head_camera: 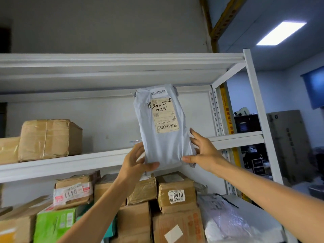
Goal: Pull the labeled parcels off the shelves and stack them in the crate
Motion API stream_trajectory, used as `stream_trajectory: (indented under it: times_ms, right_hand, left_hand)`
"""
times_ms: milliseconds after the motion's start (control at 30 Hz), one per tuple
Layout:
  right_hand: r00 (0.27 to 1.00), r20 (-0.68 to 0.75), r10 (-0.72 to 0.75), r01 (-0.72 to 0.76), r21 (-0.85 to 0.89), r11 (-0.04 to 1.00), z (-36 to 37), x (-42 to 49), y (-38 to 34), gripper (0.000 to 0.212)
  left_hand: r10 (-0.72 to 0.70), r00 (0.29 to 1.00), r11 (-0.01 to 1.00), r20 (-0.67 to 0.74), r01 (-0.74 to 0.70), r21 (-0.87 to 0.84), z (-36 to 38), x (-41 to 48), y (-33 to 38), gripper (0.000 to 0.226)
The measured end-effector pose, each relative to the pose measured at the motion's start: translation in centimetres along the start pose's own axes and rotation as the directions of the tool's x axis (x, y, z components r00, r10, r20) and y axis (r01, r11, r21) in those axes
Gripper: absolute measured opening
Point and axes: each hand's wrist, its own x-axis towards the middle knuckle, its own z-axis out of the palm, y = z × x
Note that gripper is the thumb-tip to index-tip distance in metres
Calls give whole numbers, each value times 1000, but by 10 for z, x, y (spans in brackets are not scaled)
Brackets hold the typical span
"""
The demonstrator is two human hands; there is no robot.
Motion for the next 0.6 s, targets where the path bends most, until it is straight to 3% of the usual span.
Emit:
stream_trajectory:
  times_ms: [167, 333, 600]
  right_hand:
    - [996, -93, -9, 0, -102, 995, -10, -20, 9, 93]
    - [987, -155, 31, -46, -96, 994, -42, -49, 16, 95]
    - [943, -323, 73, -161, -257, 953, -131, -115, 15, 103]
  left_hand:
    - [63, 998, 998, 22, -63, 19, 22, -1, 5, 73]
    - [73, 995, 997, 72, -72, -19, 62, -2, -9, 70]
    - [35, 980, 985, 197, 0, -173, 174, 3, -35, 67]
